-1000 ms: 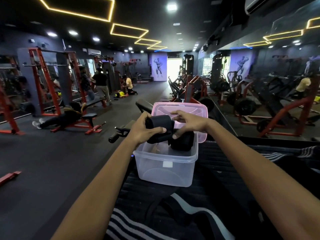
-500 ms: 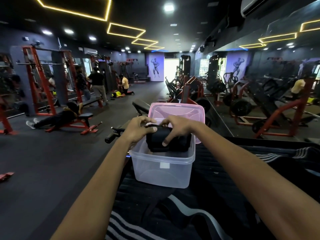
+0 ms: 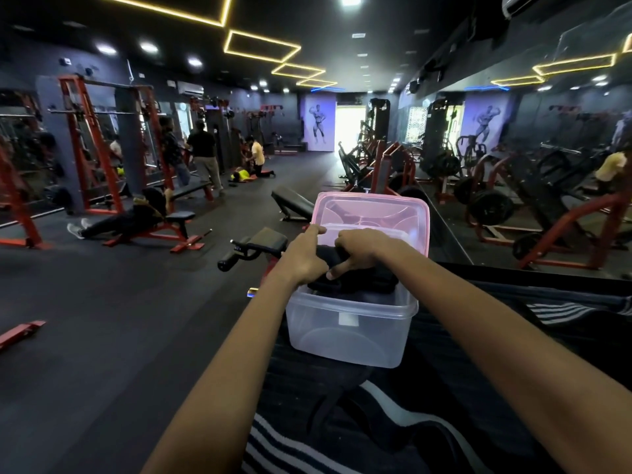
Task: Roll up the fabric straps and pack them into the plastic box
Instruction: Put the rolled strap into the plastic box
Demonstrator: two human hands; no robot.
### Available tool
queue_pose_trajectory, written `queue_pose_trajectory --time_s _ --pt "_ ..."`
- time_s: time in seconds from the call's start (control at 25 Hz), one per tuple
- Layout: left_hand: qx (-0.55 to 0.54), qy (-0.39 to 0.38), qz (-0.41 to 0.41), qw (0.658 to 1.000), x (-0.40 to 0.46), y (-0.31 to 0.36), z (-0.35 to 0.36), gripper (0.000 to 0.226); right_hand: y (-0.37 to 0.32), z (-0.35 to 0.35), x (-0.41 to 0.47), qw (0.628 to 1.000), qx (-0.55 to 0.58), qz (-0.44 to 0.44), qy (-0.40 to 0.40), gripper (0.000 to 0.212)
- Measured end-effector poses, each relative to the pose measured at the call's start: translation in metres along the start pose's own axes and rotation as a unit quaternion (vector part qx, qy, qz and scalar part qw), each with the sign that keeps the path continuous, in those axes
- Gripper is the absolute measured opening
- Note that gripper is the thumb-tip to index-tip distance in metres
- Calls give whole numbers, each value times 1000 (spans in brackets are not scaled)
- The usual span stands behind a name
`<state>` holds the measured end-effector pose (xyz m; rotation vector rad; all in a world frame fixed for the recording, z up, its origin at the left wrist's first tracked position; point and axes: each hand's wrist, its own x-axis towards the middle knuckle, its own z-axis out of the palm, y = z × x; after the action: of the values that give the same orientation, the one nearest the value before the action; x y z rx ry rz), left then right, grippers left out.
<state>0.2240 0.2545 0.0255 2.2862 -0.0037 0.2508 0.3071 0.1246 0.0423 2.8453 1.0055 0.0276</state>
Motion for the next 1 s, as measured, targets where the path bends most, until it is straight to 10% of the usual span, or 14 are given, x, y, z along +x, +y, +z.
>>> queue_pose_trajectory --time_s 0.44,0.72,1.0 --pt "97 -26 12 995 -10 13 3 79 -6 8 12 993 -103 34 -42 64" --pt "90 29 27 995 -8 8 5 75 20 12 0 991 126 -8 -50 40" --pt "118 30 34 992 -9 8 8 66 15 -12 -35 997 -27 -56 -36 59"
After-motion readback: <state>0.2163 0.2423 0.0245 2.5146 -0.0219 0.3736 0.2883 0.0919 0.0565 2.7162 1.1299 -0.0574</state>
